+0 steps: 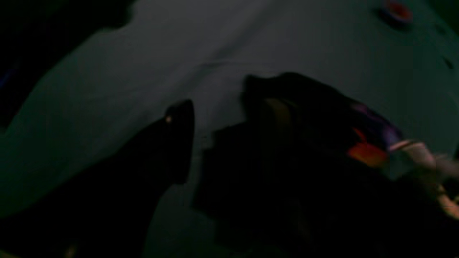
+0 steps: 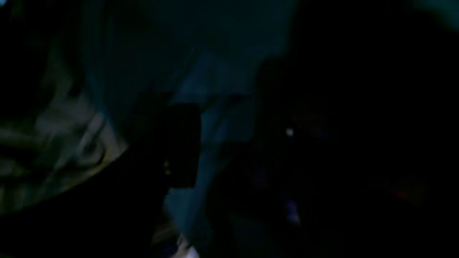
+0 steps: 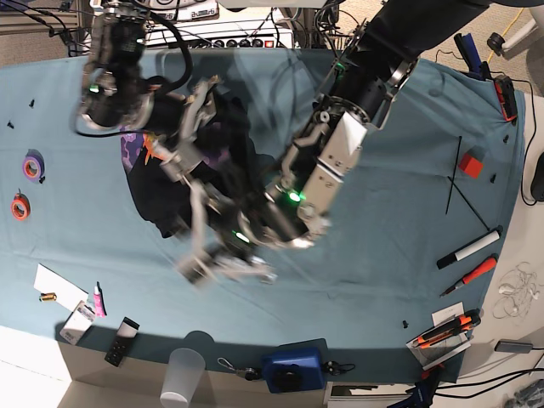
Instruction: Layout the t-shirt on the table in an organized manner, then fold the t-shirt properly
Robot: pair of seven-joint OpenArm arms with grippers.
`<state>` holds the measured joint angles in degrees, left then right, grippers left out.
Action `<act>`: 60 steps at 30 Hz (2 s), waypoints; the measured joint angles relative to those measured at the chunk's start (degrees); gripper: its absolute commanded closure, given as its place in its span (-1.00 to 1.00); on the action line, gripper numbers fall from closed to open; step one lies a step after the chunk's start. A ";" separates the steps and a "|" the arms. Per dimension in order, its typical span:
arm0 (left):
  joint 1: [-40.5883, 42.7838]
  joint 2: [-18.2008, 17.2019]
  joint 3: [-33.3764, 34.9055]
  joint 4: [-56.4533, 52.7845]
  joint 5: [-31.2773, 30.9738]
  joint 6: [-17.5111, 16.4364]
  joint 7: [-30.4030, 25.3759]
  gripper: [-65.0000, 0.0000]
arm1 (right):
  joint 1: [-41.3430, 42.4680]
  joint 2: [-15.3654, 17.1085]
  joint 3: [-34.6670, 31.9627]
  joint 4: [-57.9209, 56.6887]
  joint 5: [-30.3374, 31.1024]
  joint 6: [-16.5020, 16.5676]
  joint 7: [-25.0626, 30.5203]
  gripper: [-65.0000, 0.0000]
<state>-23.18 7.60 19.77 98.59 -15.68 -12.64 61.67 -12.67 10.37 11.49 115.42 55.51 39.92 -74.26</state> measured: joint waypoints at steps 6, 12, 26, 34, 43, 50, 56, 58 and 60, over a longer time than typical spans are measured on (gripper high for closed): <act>0.52 0.00 -13.92 0.39 -4.79 -0.09 2.01 0.67 | 1.55 0.13 5.66 -0.17 -4.46 0.00 1.77 0.93; 4.57 -2.49 -19.26 0.52 -10.36 -0.85 3.06 1.00 | 1.55 0.11 1.70 -7.19 -10.34 0.09 7.32 1.00; 16.09 -14.14 -20.15 10.60 -8.28 -0.79 4.33 1.00 | 0.24 0.07 -0.35 -9.75 -5.18 0.02 -6.67 1.00; 19.65 -14.14 -19.93 13.90 -8.17 -0.83 4.33 1.00 | 2.05 0.20 9.16 -1.62 -3.37 0.04 0.31 1.00; 25.92 -14.14 -19.98 18.05 -3.41 -0.72 4.20 1.00 | 13.31 0.09 1.75 -18.03 -11.34 0.13 6.54 1.00; 28.85 -14.27 -22.14 19.21 -0.83 0.22 3.93 1.00 | 15.89 0.11 0.04 -31.26 -15.82 0.22 12.00 1.00; 32.02 -14.27 -30.60 19.23 -1.03 -0.48 4.00 1.00 | 15.80 0.07 1.64 -30.29 -10.80 -0.07 4.42 1.00; 33.22 -14.27 -34.03 19.23 -4.17 -1.36 4.07 1.00 | 14.97 0.04 4.24 -27.36 -7.96 -0.28 0.44 1.00; 34.23 -14.23 -37.27 19.23 -7.78 -4.66 4.00 1.00 | 14.01 0.07 7.76 -23.19 -5.05 -0.35 -2.47 1.00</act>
<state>11.05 -6.63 -17.50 117.82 -23.46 -17.30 65.67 1.34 10.44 19.25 92.23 50.46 39.57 -76.73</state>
